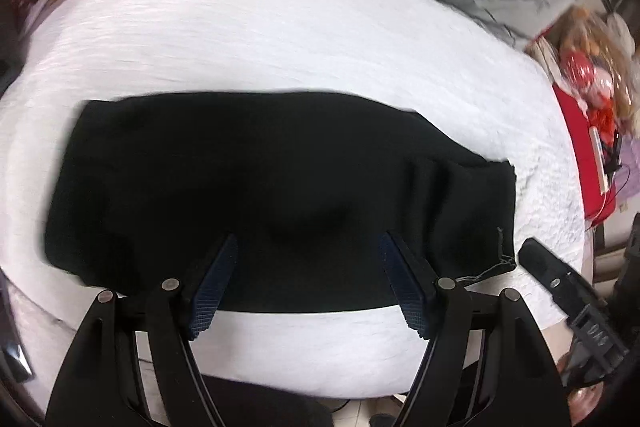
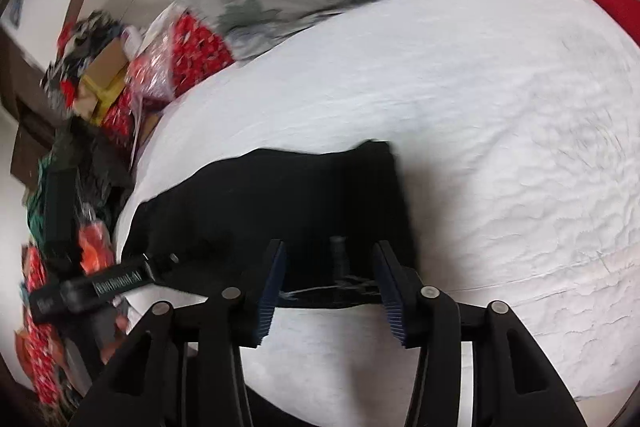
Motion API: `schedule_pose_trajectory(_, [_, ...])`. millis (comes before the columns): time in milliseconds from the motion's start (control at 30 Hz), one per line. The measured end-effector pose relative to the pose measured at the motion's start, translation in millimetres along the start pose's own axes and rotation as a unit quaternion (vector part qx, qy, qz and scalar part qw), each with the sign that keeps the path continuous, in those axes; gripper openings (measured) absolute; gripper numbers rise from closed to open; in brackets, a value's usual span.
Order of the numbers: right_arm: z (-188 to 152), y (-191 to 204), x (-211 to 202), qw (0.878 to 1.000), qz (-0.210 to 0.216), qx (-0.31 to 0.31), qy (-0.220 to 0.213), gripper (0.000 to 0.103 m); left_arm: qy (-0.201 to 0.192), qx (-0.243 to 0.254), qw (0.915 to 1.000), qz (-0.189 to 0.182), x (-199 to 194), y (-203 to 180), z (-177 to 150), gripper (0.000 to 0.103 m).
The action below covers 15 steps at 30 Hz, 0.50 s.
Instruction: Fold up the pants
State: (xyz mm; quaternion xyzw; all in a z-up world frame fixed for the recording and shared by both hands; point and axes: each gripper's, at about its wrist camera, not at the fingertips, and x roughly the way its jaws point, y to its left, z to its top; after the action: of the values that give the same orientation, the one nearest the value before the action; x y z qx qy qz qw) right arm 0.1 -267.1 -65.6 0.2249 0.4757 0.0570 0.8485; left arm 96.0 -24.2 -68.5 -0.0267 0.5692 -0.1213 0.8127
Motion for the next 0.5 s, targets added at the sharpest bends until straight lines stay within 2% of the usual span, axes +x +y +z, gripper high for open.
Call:
schedule_pose_trajectory(133, [-9, 47, 19, 0.999, 0.007, -0.037, 0.017, 0.054, -0.002, -0.031, 0.9993, -0.019, -27, 57, 7, 0.074])
schedule_pose_trajectory(267, [-22, 104, 37, 0.995, 0.017, -0.092, 0.022, 0.060, 0.016, -0.075, 0.9954, -0.057, -44, 119, 26, 0.074])
schedule_pose_trajectory(400, [-38, 160, 55, 0.986, 0.023, -0.163, 0.017, 0.062, 0.051, -0.095, 0.9915, -0.073, -41, 166, 39, 0.074])
schedule_pose_trajectory(433, [-44, 176, 61, 0.983, 0.024, -0.183, 0.016, 0.062, 0.056, -0.095, 0.9912, -0.073, -34, 162, 44, 0.074])
schedule_pose_trajectory(500, [-52, 197, 70, 0.977, 0.023, -0.212, 0.017, 0.064, 0.073, -0.097, 0.9891, -0.084, -29, 180, 50, 0.074])
